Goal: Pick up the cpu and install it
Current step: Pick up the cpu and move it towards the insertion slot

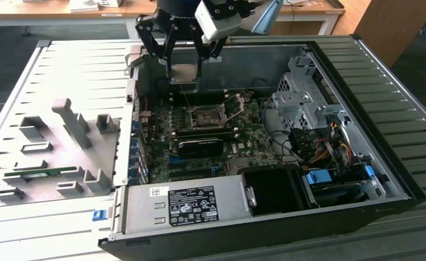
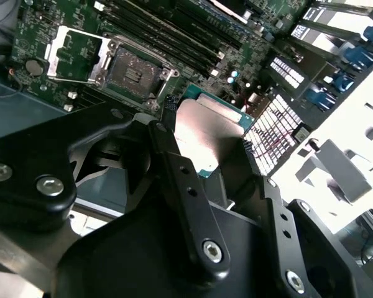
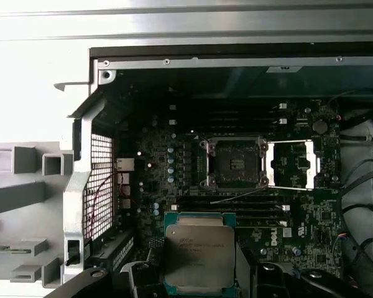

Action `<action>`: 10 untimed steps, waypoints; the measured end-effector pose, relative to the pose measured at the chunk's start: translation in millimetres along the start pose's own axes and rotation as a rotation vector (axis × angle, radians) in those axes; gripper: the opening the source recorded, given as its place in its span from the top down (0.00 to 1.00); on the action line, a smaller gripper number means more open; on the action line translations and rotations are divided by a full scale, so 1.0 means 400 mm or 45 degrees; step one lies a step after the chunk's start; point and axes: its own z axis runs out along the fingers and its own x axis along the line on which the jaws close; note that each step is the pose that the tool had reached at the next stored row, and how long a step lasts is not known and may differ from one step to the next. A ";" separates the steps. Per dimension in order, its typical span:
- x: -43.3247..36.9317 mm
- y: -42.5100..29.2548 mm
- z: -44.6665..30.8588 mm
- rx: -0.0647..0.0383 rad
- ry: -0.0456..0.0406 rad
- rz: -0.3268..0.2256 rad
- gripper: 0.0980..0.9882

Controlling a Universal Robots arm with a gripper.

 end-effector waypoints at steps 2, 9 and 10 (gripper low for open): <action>-0.007 0.002 0.000 0.000 0.000 0.000 0.51; -0.032 0.012 0.001 0.000 -0.002 0.000 0.51; -0.034 0.013 0.001 -0.001 -0.002 0.000 0.51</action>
